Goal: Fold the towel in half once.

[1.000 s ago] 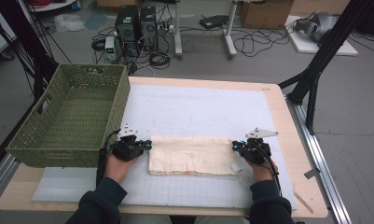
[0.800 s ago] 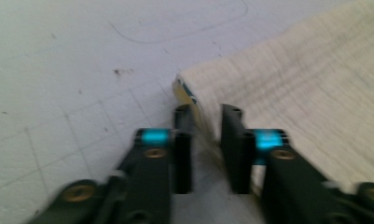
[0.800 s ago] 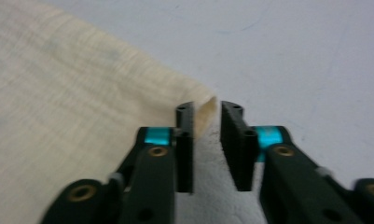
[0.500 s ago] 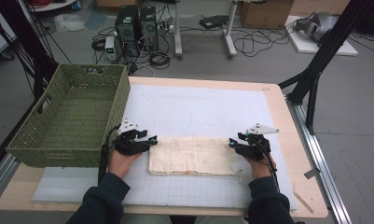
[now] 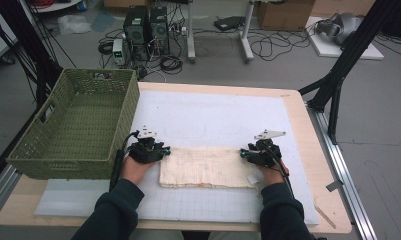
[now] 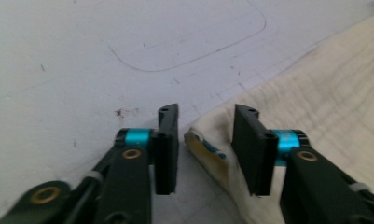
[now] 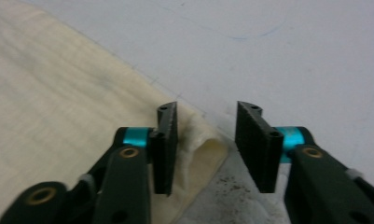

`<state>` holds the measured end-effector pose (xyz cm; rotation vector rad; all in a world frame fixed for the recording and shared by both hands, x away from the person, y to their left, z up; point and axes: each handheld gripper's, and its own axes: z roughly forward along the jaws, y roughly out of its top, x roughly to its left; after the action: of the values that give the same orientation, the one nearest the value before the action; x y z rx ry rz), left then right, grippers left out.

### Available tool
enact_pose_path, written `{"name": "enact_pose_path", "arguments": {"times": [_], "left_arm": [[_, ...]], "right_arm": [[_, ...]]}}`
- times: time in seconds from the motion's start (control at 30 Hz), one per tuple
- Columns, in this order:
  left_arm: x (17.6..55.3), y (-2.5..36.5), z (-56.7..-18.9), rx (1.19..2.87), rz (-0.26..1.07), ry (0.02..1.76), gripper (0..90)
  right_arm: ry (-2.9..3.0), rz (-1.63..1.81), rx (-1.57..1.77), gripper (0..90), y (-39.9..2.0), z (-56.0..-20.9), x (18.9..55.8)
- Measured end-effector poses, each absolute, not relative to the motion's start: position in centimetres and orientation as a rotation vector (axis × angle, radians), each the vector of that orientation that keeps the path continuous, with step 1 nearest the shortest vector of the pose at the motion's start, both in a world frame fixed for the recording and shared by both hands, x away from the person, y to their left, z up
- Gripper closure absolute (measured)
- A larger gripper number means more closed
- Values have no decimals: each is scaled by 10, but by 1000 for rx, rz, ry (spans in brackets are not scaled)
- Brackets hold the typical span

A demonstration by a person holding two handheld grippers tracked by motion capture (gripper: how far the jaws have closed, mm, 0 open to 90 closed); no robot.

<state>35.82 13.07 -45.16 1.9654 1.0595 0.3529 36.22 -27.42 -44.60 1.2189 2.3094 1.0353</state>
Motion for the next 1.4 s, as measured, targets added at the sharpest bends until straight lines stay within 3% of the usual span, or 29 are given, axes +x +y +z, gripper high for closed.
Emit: {"name": "enact_pose_path", "arguments": {"times": [0.03, 0.1, 0.13, 0.17, 0.43, 1.03, 1.07, 1.17, 1.27, 1.4], "left_arm": [[357, 131, -452, 1971, 342, 1046, 827], [354, 131, -452, 1967, 349, 1049, 853], [354, 132, -451, 1955, 353, 1060, 856], [354, 133, -450, 1939, 365, 1065, 857], [363, 138, -431, 1828, 478, 1060, 858], [389, 135, -447, 1802, 502, 1115, 840], [388, 134, -447, 1795, 507, 1106, 821], [386, 136, -443, 1780, 499, 1108, 615], [383, 138, -439, 1762, 488, 1117, 485], [376, 139, -433, 1761, 453, 1085, 417]], "right_arm": [[2307, 1042, 1227, 633, -275, -446, 362], [2318, 1072, 1272, 730, -276, -446, 361], [2319, 1067, 1269, 842, -277, -446, 360], [2348, 1076, 1244, 857, -277, -444, 359], [2249, 1068, 1137, 867, -271, -436, 358], [2141, 968, 1194, 854, -253, -441, 392], [2136, 966, 1212, 829, -253, -442, 392], [2110, 968, 1247, 669, -254, -442, 392], [2086, 997, 1253, 574, -257, -437, 389], [2069, 1053, 1247, 508, -264, -426, 382]]}}
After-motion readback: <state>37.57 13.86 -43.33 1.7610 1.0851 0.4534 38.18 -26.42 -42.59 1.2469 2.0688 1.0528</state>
